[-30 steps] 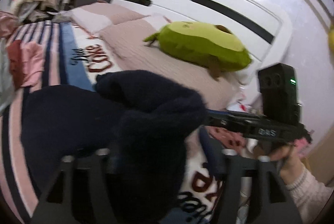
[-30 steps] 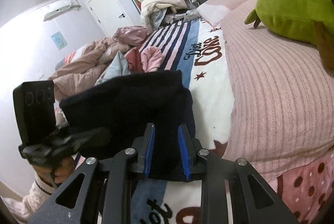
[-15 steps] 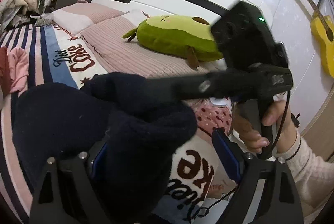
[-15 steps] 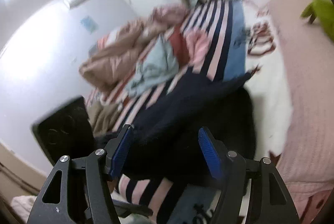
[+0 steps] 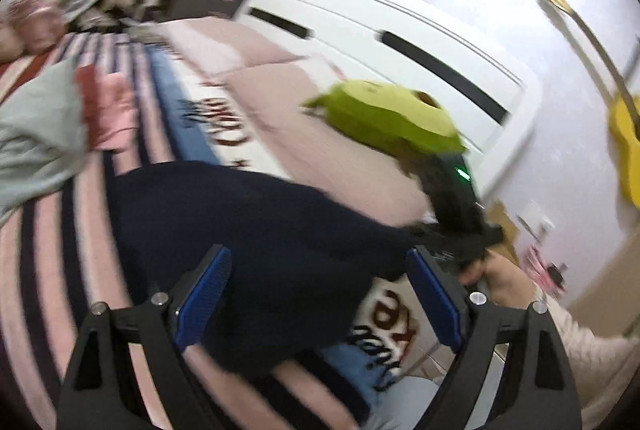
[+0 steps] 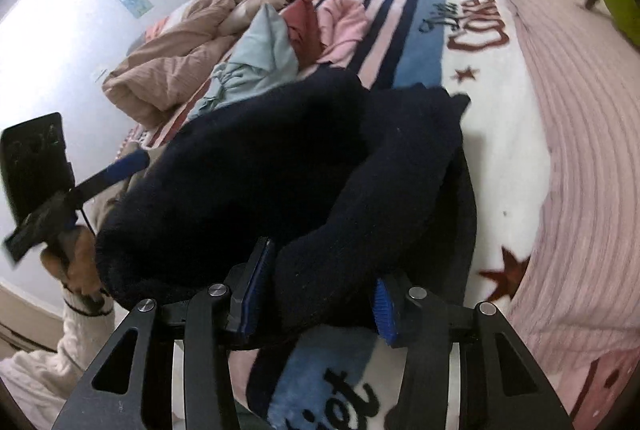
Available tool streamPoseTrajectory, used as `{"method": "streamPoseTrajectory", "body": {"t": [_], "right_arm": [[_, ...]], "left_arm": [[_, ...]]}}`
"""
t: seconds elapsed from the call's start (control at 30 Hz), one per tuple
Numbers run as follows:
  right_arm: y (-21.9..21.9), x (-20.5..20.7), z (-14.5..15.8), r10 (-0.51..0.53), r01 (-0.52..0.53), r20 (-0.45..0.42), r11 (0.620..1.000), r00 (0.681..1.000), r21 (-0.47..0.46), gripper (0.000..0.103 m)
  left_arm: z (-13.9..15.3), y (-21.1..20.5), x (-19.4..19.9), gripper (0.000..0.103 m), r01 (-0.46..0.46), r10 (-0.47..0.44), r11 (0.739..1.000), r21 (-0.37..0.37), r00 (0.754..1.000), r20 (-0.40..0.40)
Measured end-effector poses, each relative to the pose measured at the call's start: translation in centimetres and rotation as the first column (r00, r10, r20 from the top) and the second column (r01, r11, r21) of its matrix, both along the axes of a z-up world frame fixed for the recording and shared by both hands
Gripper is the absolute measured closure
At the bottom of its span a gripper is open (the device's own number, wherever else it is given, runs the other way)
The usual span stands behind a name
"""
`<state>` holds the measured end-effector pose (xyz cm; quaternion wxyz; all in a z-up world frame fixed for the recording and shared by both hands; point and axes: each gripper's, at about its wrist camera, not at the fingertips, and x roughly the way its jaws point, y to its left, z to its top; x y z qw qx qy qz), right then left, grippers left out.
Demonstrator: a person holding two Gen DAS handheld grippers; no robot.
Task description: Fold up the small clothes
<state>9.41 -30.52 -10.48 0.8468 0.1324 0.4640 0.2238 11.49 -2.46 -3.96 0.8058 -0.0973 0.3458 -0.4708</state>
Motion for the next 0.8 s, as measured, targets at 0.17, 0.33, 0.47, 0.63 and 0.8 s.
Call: {"method": "streamPoseTrajectory", "body": {"t": [0.17,0.33,0.47,0.63,0.8], "right_arm": [[-0.5,-0.1,0.0,-0.022,0.022,0.006,0.999,1.0,0.035,0.061],[-1.4,-0.5,1.9,-0.084,0.082,0.058,0.996,0.995,0.038,0.059],[-1.0,-0.8,5.2,-0.083,0.081,0.156,0.997,0.984,0.017,0.046],[0.8,0.5,7.2,-0.044,0.036,0.175,0.998,0.984,0.047,0.041],[2.4,3.5,6.6,-0.021,0.014,0.121,0.998,0.992,0.061,0.041]], "left_arm": [[-2.4,2.0,2.7,0.016,-0.074,0.076,0.997,0.032,0.994,-0.073],[-5.7,0.4,3.5,0.016,-0.039,0.045,0.998,0.046,0.989,-0.143],[-6.1,-0.4,3.2,0.016,-0.021,0.023,1.0,0.016,0.988,-0.154],[-6.2,-1.6,3.2,0.016,0.009,-0.009,1.0,0.001,0.988,-0.155],[-6.3,-2.0,3.1,0.016,0.03,-0.032,0.999,-0.014,0.987,-0.158]]}}
